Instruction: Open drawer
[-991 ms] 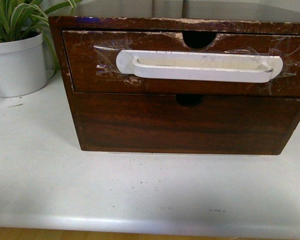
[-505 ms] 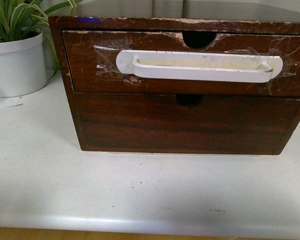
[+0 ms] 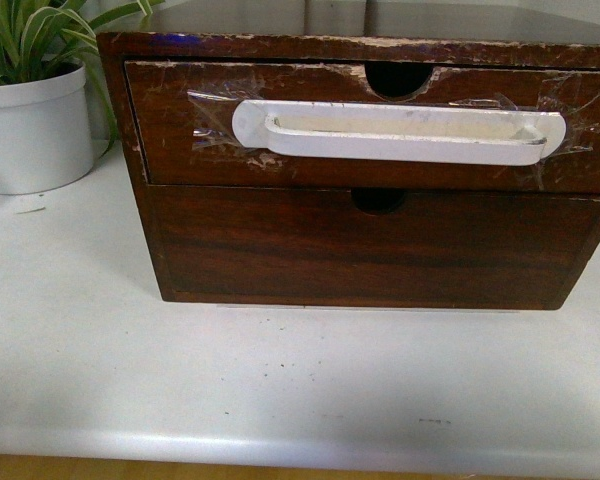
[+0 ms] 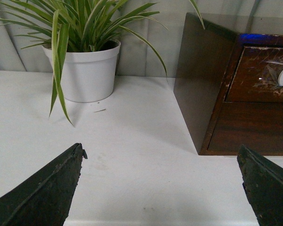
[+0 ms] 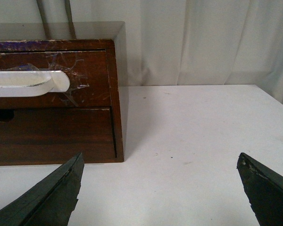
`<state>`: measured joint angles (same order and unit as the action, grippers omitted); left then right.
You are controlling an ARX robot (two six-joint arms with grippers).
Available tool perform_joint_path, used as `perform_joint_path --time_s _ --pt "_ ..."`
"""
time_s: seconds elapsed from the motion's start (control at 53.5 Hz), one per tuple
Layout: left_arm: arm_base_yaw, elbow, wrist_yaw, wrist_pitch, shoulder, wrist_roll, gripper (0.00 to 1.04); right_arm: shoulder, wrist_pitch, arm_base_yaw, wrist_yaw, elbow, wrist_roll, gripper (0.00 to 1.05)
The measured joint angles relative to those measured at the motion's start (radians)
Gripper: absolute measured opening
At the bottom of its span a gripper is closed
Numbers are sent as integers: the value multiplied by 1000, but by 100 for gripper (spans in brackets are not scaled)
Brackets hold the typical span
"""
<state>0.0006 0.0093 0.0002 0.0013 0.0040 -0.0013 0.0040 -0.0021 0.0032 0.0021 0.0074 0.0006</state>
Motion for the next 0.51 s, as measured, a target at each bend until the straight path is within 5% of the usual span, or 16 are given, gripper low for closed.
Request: perform_joint_path --time_s 0.505 --pt "0 0 0 0 0 0 98 0 0 0 0 0 0 96"
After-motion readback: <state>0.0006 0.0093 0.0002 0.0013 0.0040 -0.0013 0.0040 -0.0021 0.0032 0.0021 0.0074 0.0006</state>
